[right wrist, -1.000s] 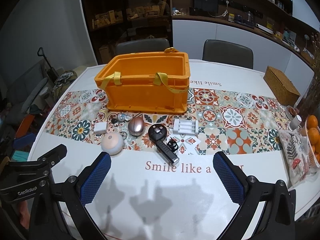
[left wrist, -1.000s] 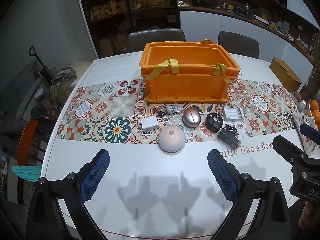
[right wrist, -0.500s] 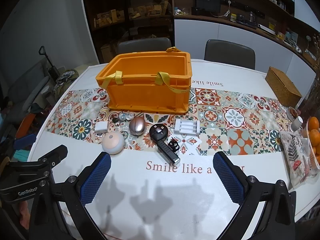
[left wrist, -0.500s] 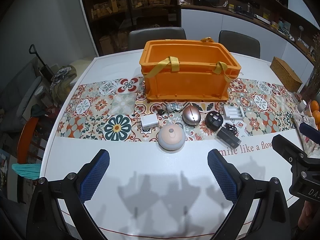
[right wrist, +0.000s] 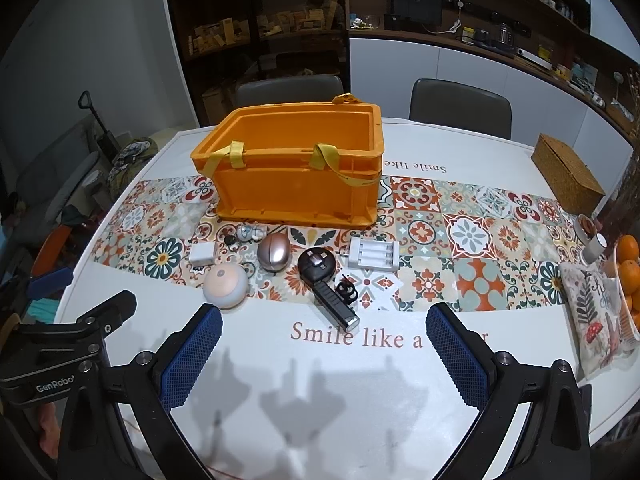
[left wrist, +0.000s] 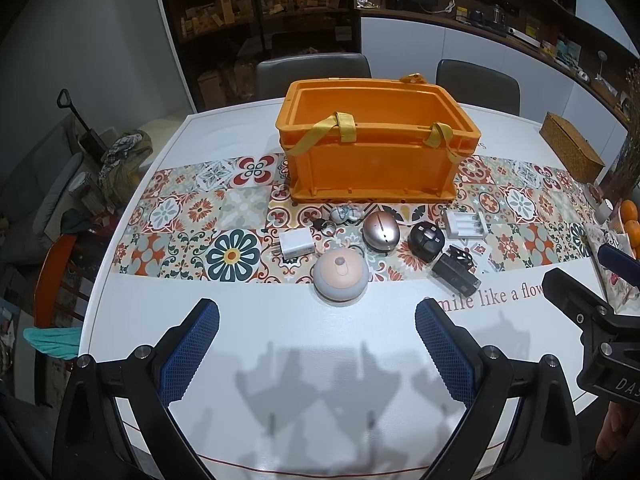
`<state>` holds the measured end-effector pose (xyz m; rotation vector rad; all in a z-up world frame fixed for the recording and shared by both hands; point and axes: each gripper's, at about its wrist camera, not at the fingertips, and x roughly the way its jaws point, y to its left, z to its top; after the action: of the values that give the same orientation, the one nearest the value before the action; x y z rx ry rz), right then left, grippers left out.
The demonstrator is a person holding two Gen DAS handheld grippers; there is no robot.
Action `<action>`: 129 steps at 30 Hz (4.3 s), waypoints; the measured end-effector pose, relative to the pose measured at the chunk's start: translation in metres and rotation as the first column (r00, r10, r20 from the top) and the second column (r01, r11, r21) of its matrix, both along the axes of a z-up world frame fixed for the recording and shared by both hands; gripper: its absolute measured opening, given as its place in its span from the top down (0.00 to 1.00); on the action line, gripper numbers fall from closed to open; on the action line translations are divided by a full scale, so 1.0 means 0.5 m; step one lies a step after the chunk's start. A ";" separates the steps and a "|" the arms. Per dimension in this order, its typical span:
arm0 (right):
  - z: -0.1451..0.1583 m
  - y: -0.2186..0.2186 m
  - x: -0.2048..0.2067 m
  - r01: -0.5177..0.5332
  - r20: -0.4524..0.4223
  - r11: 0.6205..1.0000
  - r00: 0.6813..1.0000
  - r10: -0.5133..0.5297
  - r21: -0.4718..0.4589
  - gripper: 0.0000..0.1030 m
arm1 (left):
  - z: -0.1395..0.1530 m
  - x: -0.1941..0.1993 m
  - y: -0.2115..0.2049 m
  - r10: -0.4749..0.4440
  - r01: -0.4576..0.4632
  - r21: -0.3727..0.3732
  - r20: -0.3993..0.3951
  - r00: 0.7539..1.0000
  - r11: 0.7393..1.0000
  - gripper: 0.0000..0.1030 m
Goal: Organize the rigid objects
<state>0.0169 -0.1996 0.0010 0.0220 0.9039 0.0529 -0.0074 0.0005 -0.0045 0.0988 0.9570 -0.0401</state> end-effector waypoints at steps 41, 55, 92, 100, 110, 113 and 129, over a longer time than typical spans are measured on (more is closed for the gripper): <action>-0.085 -0.008 0.108 -0.027 -0.128 1.000 0.991 0.028 0.013 0.01 | -0.100 0.110 -0.017 0.029 -0.028 0.008 -0.123 0.992 1.000 0.00; -0.223 -0.023 0.216 -0.064 -0.280 0.996 0.957 0.077 0.054 0.15 | -0.211 0.183 -0.025 0.068 -0.069 0.001 -0.210 0.975 0.998 0.00; -0.361 -0.008 0.267 -0.062 -0.364 0.991 0.926 0.100 0.116 0.59 | -0.321 0.259 -0.031 0.015 -0.036 -0.066 -0.300 0.954 0.997 0.01; -0.356 -0.023 0.262 -0.038 -0.378 0.989 0.922 0.090 0.142 0.60 | -0.341 0.291 -0.051 0.010 -0.024 -0.041 -0.310 0.951 0.999 0.09; -0.350 -0.014 0.255 -0.041 -0.378 0.991 0.922 0.087 0.129 0.61 | -0.362 0.308 -0.046 -0.013 -0.004 -0.055 -0.305 0.952 0.998 0.28; -0.346 -0.009 0.249 -0.041 -0.376 0.992 0.923 0.084 0.122 0.61 | -0.364 0.299 -0.044 -0.022 0.005 -0.055 -0.302 0.953 0.998 0.28; -0.256 -0.004 0.197 -0.027 -0.286 0.993 0.956 0.059 0.114 0.61 | -0.219 0.216 -0.060 -0.095 0.084 -0.080 -0.147 0.984 0.993 0.28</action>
<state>0.1152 -0.2018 -0.1268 0.1142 1.1937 0.1431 0.1007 -0.0297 -0.1137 0.0719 1.1008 -0.1679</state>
